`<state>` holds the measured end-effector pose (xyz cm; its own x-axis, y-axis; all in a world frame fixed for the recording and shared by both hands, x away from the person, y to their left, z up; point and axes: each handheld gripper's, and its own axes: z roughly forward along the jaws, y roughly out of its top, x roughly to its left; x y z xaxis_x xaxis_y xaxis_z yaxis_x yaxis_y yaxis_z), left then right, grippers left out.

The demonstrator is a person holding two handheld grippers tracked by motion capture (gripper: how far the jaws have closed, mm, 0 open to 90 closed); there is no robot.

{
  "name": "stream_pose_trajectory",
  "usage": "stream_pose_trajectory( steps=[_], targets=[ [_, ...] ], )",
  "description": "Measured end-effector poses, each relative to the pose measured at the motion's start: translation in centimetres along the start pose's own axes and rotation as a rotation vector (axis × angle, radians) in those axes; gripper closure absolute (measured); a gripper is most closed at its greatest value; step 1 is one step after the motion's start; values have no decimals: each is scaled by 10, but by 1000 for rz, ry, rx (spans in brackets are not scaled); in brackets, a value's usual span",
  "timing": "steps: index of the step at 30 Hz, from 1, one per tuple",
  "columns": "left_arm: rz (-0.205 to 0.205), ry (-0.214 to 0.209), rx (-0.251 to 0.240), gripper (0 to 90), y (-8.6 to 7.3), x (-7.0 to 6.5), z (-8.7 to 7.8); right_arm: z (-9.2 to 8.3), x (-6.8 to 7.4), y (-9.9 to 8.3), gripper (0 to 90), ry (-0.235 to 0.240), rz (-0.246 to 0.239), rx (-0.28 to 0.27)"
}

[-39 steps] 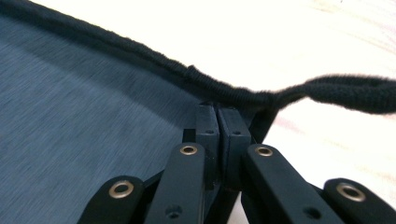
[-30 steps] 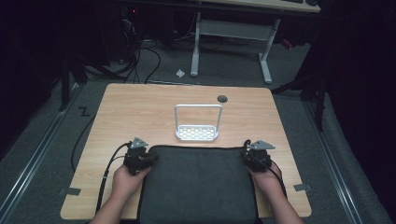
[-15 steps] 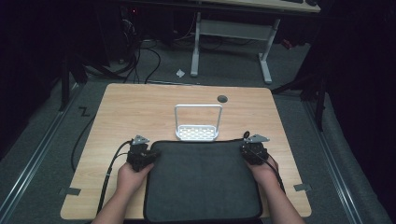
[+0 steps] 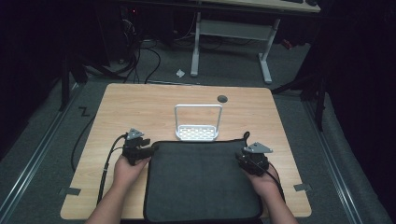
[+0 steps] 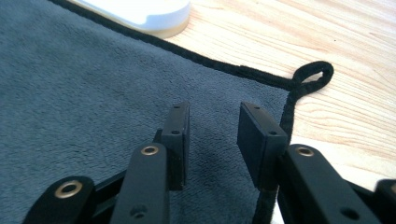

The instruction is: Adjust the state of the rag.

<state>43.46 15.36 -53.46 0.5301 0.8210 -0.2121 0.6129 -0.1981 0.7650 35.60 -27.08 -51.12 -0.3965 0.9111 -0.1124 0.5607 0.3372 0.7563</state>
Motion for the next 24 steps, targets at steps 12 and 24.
stream_pose_trajectory(
  steps=[12, 24],
  targets=[
    [106, 15, 85, 457, 8, -14, 8, -17, 27, 1, 584, 61, -19, -54],
    [83, -25, 32, 833, 1, -15, 9, -25, 78, 10, 515, 161, -125, -87]
  ],
)
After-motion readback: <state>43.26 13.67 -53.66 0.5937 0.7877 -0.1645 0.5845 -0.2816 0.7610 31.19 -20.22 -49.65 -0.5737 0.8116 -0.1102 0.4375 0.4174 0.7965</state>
